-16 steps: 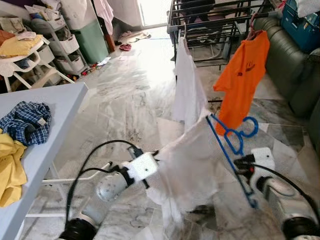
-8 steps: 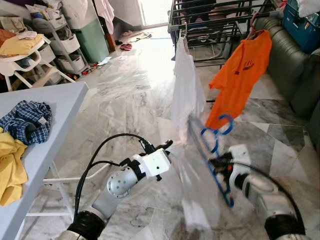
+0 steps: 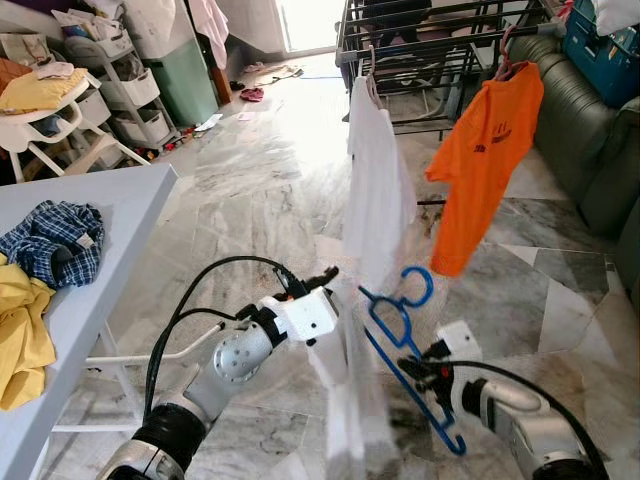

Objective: Hang hanger

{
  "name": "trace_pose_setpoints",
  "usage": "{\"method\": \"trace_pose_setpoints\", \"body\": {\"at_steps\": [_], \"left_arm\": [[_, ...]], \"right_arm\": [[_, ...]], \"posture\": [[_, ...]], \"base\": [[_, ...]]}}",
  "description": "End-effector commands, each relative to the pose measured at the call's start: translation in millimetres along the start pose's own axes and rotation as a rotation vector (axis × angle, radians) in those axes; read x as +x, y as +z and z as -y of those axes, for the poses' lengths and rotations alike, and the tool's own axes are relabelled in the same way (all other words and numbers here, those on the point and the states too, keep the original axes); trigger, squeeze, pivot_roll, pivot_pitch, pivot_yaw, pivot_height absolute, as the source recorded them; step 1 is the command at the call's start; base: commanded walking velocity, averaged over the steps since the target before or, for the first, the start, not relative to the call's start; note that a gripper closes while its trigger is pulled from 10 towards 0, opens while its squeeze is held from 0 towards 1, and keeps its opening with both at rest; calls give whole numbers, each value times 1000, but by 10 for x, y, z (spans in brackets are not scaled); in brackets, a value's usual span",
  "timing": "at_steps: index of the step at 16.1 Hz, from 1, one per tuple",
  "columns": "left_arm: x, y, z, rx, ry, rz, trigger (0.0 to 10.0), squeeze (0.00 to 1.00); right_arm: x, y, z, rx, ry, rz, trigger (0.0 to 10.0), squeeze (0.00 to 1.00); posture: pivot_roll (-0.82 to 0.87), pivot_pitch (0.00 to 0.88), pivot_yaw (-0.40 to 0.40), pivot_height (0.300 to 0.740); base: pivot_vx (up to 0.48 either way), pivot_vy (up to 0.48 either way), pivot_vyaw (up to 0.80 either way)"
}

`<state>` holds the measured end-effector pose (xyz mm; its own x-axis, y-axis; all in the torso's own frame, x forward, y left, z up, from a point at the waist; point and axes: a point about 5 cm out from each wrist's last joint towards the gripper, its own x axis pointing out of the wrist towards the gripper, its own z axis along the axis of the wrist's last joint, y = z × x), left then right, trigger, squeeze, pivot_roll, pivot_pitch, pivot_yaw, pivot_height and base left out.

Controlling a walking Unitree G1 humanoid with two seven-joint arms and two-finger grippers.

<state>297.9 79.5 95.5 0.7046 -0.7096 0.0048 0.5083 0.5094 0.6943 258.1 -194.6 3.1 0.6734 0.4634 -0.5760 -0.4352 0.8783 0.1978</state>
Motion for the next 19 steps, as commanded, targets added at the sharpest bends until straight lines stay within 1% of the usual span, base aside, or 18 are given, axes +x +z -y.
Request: {"method": "trace_pose_setpoints", "body": {"at_steps": [1, 2, 4, 7, 8, 9, 11, 13, 15, 19], "left_arm": [[-30, 15, -86, -7, 27, 16, 10000, 0], [-41, 32, -65, -24, 29, 24, 10000, 0], [-61, -10, -43, -18, 21, 6, 10000, 0], [-126, -249, 41, 10, -14, -138, 10000, 0], [-169, -292, 72, -5, -3, -146, 10000, 0], [-175, -290, 72, -5, 5, -142, 10000, 0], [-134, -262, 34, -2, 28, -118, 10000, 0], [-74, -237, -9, 12, 34, -107, 10000, 0], [-36, -209, -50, 31, 41, -88, 10000, 0], [-31, -187, -102, 73, 39, -60, 10000, 0]], "right_arm": [[35, 75, 39, -7, -61, 30, 10000, 0], [42, 89, 90, -1, -115, 33, 10000, 0], [30, 93, 83, -37, -106, 30, 10000, 0], [-23, 41, 114, -170, -122, -32, 10000, 0], [-22, 20, 111, -168, -107, -39, 10000, 0], [-19, 6, 96, -165, -87, -42, 10000, 0], [-21, -73, -16, -203, 20, -82, 10000, 0], [-52, -170, -95, -279, 117, -152, 10000, 0], [-89, -265, -67, -369, 135, -233, 10000, 0], [-113, -329, -37, -390, 129, -277, 10000, 0]], "posture": [[-145, 10, 138, 740], [-143, 11, 138, 740], [-139, 13, 135, 740], [-138, 15, 131, 740], [-145, 20, 125, 740], [-145, 21, 122, 740], [-145, 22, 118, 740], [-143, 21, 117, 740], [-145, 19, 119, 740], [-144, 15, 129, 740]], "base": [[0, 0, 0], [0, 0, 0], [0, 0, 0], [0, 0, 0], [0, 0, 0], [0, 0, 0], [0, 0, 0], [0, 0, 0], [0, 0, 0], [0, 0, 0]]}}
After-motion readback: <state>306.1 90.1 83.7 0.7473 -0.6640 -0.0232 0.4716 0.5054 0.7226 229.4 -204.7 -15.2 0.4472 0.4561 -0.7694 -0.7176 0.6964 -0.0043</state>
